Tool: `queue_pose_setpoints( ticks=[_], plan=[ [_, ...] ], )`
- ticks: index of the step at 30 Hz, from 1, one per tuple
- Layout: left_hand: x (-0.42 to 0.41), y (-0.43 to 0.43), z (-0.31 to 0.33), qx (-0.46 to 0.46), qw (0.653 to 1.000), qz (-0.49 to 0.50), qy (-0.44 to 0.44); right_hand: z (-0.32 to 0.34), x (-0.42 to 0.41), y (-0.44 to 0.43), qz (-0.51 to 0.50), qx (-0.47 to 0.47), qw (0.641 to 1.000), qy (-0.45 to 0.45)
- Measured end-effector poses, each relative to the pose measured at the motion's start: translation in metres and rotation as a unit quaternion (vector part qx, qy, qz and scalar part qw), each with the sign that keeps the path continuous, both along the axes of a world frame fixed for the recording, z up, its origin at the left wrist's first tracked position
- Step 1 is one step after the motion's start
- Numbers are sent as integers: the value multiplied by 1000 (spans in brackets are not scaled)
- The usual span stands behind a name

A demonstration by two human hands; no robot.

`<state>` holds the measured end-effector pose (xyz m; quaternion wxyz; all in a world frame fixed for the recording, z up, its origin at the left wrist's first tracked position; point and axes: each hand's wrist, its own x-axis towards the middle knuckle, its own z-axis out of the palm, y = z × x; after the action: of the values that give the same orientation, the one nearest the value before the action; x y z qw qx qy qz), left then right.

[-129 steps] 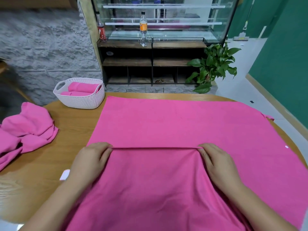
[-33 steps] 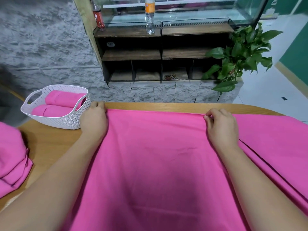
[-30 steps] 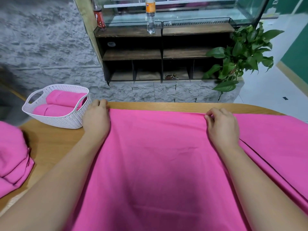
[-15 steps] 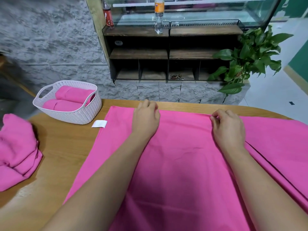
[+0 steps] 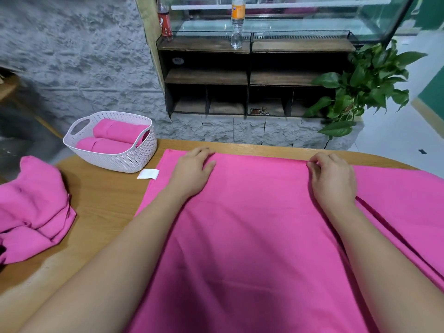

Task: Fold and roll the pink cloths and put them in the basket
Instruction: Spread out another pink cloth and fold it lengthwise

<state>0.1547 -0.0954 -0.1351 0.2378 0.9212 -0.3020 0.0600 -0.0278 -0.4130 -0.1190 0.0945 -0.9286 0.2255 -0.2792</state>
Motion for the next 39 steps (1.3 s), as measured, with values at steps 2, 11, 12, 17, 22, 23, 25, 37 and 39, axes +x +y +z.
queue_pose_setpoints(
  ticks=[2,11,12,17,22,23,25,37,39],
  plan=[
    [7,9,-1,13,1000,12,-6,5,5,2,5,-11,1000,-10],
    [12,17,-2,16,999,29,-30,-2,6,7,-3,-1,999,53],
    [10,12,0,20,999,31,-38,-1,4,7,-4,-6,998,61],
    [-13,-38,10,20,997,-7,-71,14,-9,3,10,-14,993,117],
    [-52,-117,23,-10,994,-88,-60,28,-35,-12,14,-7,983,183],
    [-59,-133,25,-13,993,-102,-57,30,-42,-16,12,3,981,193],
    [-72,-161,28,-17,990,-130,-50,34,-57,-24,7,36,979,200],
    [-131,-258,15,-82,968,-234,-39,45,-114,-81,1,277,937,211],
    [-135,-258,5,-78,970,-225,-43,49,-126,-86,17,273,936,221]
  ],
)
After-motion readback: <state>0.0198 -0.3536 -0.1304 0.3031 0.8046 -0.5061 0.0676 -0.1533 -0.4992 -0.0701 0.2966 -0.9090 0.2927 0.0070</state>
